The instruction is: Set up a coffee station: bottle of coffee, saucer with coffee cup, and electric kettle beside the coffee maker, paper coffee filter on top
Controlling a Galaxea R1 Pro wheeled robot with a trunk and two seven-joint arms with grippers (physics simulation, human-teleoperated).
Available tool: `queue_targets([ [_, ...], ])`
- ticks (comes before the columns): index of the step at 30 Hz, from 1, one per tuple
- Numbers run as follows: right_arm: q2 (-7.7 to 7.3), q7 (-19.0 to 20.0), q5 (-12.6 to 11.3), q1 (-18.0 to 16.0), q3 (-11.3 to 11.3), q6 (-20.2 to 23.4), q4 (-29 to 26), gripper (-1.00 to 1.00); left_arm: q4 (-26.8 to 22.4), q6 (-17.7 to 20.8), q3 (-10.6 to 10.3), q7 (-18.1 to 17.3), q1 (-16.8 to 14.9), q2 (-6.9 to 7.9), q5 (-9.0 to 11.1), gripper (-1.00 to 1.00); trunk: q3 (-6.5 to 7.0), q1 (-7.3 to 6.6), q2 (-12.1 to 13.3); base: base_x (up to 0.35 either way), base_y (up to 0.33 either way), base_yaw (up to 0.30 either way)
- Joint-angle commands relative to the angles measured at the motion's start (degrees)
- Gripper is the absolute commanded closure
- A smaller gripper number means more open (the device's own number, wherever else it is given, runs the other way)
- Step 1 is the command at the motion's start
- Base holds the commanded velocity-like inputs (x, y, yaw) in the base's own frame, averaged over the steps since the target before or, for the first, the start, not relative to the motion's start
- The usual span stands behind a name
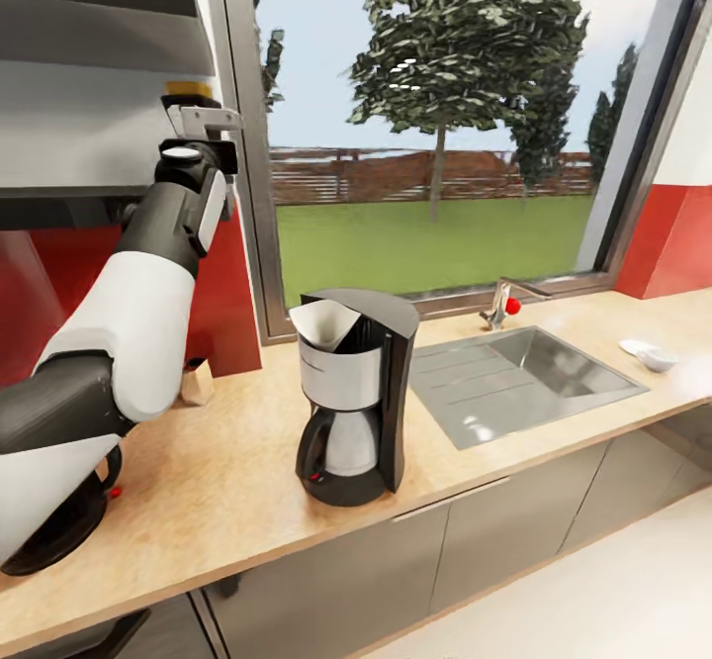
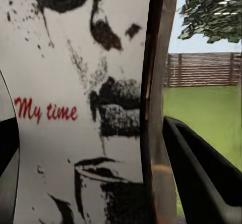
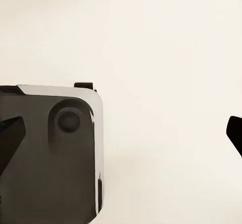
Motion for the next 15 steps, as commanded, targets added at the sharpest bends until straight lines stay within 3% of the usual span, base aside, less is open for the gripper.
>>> queue_targets([
  [1,0.01,-0.1,0.0,-0.1,0.0,-0.2,0.1,-1.00,-0.1,0.3,0.2,-0.1,-0.1,-0.69,-0.6,1.00,-0.11,0.03,-0.1,0.000,0.000,-0.263],
  [5,0.01,-0.1,0.0,-0.1,0.0,-0.2,0.1,-1.00,-0.1,0.3,0.1,-0.1,-0.1,-2.34,-0.6,1.00,-0.11,0.03,-0.1,0.000,0.000,-0.263],
  [12,0.01,-0.1,0.0,-0.1,0.0,-0.2,0.1,-1.00,-0.1,0.3,0.0,-1.7,-0.1,-3.06,-0.4,1.00,-0.11,0.03,-0.1,0.000,0.000,-0.263],
  [15,0.01,-0.1,0.0,-0.1,0.0,-0.3,0.1,-1.00,-0.1,0.3,0.1,-2.6,-0.1,-3.26,0.6,1.00,-0.11,0.03,-0.1,0.000,0.000,-0.263],
])
